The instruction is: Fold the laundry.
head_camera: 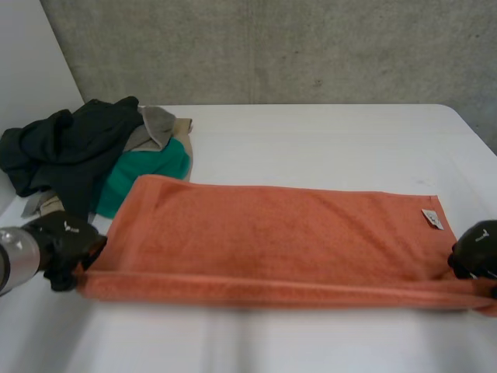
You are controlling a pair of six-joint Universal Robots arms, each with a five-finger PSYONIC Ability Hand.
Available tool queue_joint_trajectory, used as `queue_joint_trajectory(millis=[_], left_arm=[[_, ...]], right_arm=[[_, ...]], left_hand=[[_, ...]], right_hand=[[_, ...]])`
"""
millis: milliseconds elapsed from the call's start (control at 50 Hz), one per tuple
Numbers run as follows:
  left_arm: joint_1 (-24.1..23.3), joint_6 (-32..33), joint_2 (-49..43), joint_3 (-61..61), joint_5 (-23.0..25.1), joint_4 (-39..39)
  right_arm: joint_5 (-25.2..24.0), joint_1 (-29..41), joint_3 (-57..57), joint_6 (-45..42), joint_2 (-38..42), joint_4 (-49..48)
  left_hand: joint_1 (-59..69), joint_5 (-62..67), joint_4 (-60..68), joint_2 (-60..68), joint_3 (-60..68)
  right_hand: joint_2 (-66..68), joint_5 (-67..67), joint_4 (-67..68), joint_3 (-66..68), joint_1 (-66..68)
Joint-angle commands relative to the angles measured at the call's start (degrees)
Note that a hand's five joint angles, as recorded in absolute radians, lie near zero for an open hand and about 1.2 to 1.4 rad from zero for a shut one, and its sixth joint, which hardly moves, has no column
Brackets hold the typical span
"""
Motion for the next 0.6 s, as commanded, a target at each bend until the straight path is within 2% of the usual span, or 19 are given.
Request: queue_joint_trajectory(millis=[20,60,180,300,380,600], left_arm=[[-4.33,-8.14,-10.52,12.82,-2.80,7.06],[-5.82,-12.52,-14.63,18.33,-4.11,8.81],[-8.55,-19.22,-25.54,31.98,-6.32,9.88],[-10.05,-19.76,-36.17,43.92,-11.49,7.77],[-9.87,-19.58,-39.87,49.20,-13.00,7.33],[-11.54,-19.76,-44.63,57.04,-11.51,9.34]], right_arm=[[0.14,3.31,-6.47,9.89,6.11,-8.02],[0.05,4.28,-8.57,13.04,8.21,-10.38],[0.31,6.39,-13.68,18.94,12.79,-15.49],[0.22,8.06,-18.25,22.11,16.74,-21.37],[-0.04,8.85,-20.45,22.81,18.67,-25.06],[0.22,11.14,-25.28,24.83,22.45,-32.71]], left_hand=[[16.83,13.57,11.64,11.73,12.20],[16.83,13.57,11.64,11.73,12.20],[16.83,13.57,11.64,11.73,12.20],[16.83,13.57,11.64,11.73,12.20],[16.83,13.57,11.64,11.73,12.20],[16.83,13.57,11.64,11.73,12.20]], right_hand=[[12.93,12.29,11.68,12.04,17.70],[12.93,12.29,11.68,12.04,17.70],[12.93,12.29,11.68,12.04,17.70],[12.93,12.29,11.68,12.04,17.70],[12.93,12.29,11.68,12.04,17.70],[12.93,12.29,11.68,12.04,17.70]])
